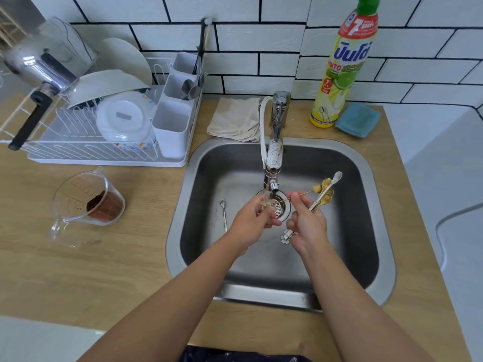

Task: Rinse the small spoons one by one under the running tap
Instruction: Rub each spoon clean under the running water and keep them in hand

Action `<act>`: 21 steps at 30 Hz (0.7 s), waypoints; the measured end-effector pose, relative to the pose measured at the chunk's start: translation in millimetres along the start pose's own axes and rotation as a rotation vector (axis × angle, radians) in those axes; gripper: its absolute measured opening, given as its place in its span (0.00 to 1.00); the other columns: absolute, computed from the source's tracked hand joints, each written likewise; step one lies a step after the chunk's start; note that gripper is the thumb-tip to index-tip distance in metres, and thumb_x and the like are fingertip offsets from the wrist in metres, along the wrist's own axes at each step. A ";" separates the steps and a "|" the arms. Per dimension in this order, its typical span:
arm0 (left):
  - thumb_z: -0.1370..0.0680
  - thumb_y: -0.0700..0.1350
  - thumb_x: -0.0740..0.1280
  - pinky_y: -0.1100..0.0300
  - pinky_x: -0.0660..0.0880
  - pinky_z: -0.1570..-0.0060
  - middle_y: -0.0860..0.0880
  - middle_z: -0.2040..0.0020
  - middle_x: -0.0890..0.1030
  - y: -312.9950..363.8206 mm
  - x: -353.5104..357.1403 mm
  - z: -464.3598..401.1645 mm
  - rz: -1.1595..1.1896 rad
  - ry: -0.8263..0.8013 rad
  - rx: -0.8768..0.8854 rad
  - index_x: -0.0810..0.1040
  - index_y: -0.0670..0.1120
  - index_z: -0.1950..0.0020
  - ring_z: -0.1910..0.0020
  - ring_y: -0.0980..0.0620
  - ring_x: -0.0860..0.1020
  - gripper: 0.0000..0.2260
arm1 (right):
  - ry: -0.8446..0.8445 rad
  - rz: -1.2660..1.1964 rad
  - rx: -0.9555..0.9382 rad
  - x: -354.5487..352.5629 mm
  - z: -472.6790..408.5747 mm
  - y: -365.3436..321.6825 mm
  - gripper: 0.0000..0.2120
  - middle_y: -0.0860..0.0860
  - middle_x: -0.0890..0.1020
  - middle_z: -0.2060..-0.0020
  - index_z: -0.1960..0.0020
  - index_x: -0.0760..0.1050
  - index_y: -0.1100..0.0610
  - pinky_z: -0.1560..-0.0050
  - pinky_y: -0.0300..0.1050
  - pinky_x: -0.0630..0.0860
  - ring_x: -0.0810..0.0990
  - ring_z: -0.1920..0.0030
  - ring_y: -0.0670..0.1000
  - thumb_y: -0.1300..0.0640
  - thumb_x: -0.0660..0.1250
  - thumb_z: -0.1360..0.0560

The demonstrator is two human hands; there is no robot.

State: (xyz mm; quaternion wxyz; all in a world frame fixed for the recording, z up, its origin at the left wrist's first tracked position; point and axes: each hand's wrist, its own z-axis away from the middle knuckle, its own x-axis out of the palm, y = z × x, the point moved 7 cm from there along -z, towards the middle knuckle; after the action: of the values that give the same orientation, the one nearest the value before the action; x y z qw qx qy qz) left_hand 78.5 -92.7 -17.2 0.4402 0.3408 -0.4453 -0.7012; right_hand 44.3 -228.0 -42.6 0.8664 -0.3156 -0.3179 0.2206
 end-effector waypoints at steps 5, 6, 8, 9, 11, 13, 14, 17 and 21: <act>0.19 0.41 0.66 0.57 0.72 0.49 0.45 0.50 0.77 21.4 -6.7 9.2 -0.686 0.180 0.399 0.80 0.43 0.38 0.52 0.48 0.77 0.10 | -0.015 0.020 0.008 3.1 0.2 9.1 0.01 0.52 0.86 0.61 0.50 0.82 0.58 0.81 0.35 0.59 0.62 0.80 0.41 0.61 0.73 0.22; 0.18 0.42 0.65 0.53 0.73 0.49 0.43 0.52 0.78 23.6 -8.6 9.8 -0.718 0.214 0.423 0.81 0.42 0.42 0.53 0.46 0.77 0.08 | -0.014 0.021 0.009 3.4 0.8 10.9 0.02 0.52 0.87 0.59 0.50 0.82 0.57 0.81 0.35 0.59 0.62 0.80 0.41 0.62 0.73 0.22; 0.17 0.45 0.63 0.47 0.74 0.53 0.43 0.56 0.80 25.4 -8.1 9.5 -0.800 0.219 0.446 0.80 0.41 0.50 0.55 0.42 0.78 0.09 | -0.007 0.026 0.010 3.4 2.1 12.4 0.02 0.52 0.88 0.56 0.49 0.82 0.58 0.81 0.35 0.60 0.62 0.81 0.41 0.62 0.73 0.22; 0.17 0.46 0.63 0.47 0.74 0.54 0.43 0.56 0.80 24.1 -6.4 8.9 -0.826 0.192 0.443 0.80 0.42 0.52 0.56 0.42 0.78 0.10 | -0.005 0.030 0.012 3.9 2.8 12.3 0.02 0.52 0.88 0.57 0.49 0.82 0.58 0.81 0.35 0.60 0.62 0.81 0.41 0.62 0.73 0.22; 0.19 0.48 0.65 0.48 0.74 0.54 0.43 0.56 0.81 22.2 -4.8 9.1 -0.828 0.144 0.422 0.81 0.43 0.50 0.55 0.43 0.78 0.10 | -0.003 0.031 0.022 6.0 3.8 12.3 0.02 0.51 0.88 0.59 0.50 0.82 0.58 0.81 0.35 0.60 0.64 0.81 0.41 0.62 0.73 0.22; 0.20 0.49 0.66 0.48 0.75 0.54 0.44 0.56 0.82 19.4 -3.6 9.8 -0.849 0.121 0.403 0.81 0.43 0.50 0.55 0.43 0.79 0.09 | -0.014 0.039 0.032 8.5 4.8 12.0 0.03 0.51 0.88 0.61 0.49 0.81 0.58 0.81 0.35 0.60 0.66 0.81 0.40 0.63 0.73 0.22; 0.19 0.48 0.65 0.48 0.75 0.54 0.43 0.56 0.83 17.2 -3.5 9.2 -0.864 0.114 0.380 0.81 0.43 0.49 0.55 0.43 0.79 0.09 | -0.021 0.052 0.038 9.1 5.2 12.3 0.04 0.51 0.88 0.61 0.48 0.82 0.58 0.81 0.35 0.60 0.65 0.81 0.40 0.63 0.73 0.22; 0.17 0.44 0.61 0.50 0.78 0.54 0.43 0.57 0.84 6.8 -6.4 6.4 -0.824 0.073 0.246 0.80 0.42 0.49 0.57 0.44 0.83 0.10 | -0.046 0.105 0.068 8.6 4.5 13.7 0.09 0.50 0.87 0.62 0.43 0.82 0.59 0.80 0.35 0.60 0.62 0.80 0.41 0.62 0.73 0.23; 0.18 0.42 0.66 0.62 0.79 0.60 0.46 0.60 0.86 -12.8 -11.1 13.6 -0.271 -0.001 0.001 0.82 0.42 0.49 0.63 0.50 0.86 0.06 | -0.122 0.159 0.100 8.7 2.7 16.0 0.09 0.51 0.87 0.57 0.44 0.82 0.58 0.81 0.36 0.60 0.61 0.80 0.42 0.60 0.74 0.23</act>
State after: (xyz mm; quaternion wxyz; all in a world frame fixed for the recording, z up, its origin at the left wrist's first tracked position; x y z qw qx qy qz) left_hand 66.9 -75.3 -23.1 0.3411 0.3975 -0.3959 -0.7542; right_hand 45.7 -210.6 -48.4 0.8398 -0.2823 -0.3327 0.3231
